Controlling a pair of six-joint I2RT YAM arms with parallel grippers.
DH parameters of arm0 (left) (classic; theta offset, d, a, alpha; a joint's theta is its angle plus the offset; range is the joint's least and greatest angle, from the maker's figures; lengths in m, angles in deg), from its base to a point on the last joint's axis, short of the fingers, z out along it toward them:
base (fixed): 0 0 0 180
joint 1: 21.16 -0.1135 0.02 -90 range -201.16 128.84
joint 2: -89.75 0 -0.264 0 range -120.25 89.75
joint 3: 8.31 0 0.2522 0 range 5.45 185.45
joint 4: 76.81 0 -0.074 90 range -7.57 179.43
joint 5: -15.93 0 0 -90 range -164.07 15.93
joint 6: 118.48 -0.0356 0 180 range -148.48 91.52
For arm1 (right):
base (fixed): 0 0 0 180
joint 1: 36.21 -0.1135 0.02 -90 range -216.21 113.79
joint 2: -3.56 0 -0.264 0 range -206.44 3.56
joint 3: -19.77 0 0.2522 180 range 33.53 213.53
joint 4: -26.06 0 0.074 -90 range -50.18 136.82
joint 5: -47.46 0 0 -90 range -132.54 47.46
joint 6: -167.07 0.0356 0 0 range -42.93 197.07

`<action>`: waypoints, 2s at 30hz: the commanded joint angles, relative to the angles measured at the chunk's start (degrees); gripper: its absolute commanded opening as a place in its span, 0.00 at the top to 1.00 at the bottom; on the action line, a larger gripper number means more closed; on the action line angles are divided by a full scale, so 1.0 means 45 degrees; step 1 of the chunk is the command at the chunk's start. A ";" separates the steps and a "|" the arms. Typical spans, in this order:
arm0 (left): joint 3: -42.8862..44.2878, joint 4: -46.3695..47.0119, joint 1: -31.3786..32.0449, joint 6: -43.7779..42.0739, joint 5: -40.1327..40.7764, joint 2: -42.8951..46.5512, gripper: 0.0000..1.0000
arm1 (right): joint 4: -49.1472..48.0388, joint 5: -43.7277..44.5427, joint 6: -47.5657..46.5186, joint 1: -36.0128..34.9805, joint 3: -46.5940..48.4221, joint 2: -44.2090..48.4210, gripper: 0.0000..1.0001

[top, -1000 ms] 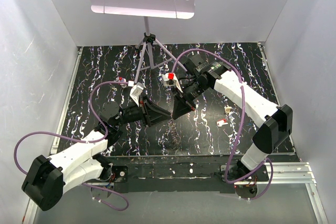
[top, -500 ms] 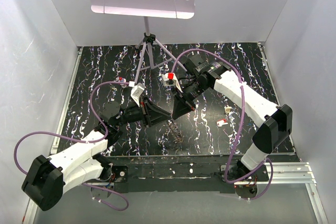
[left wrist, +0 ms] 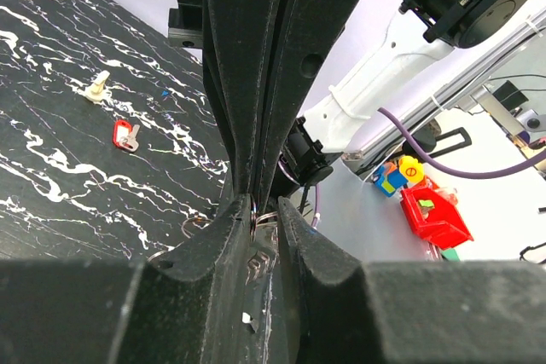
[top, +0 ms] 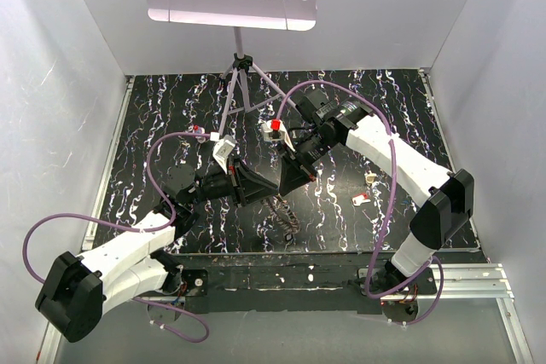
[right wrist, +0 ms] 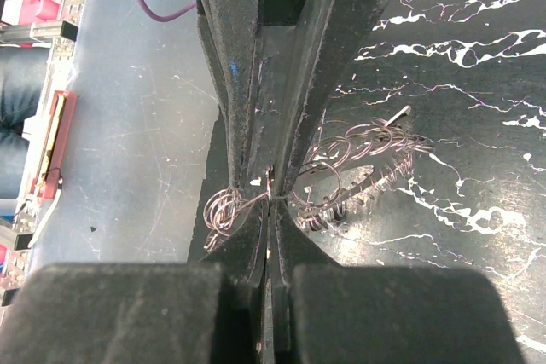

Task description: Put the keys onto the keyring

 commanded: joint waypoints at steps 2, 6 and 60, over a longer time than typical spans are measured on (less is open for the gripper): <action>0.0398 0.0004 -0.0024 -0.0172 -0.0219 -0.0048 0.82 | -0.0140 -0.0387 0.0051 -0.0071 0.0585 -0.0069 0.99; 0.0398 -0.0093 -0.0025 -0.0172 -0.0220 -0.0067 0.82 | -0.0140 -0.0386 0.0051 -0.0071 0.0585 -0.0069 0.99; 0.2118 -0.5293 -0.0024 -1.1541 -0.3110 0.3019 1.00 | 0.1324 -0.0660 -0.4675 0.2819 -0.2129 0.4502 0.36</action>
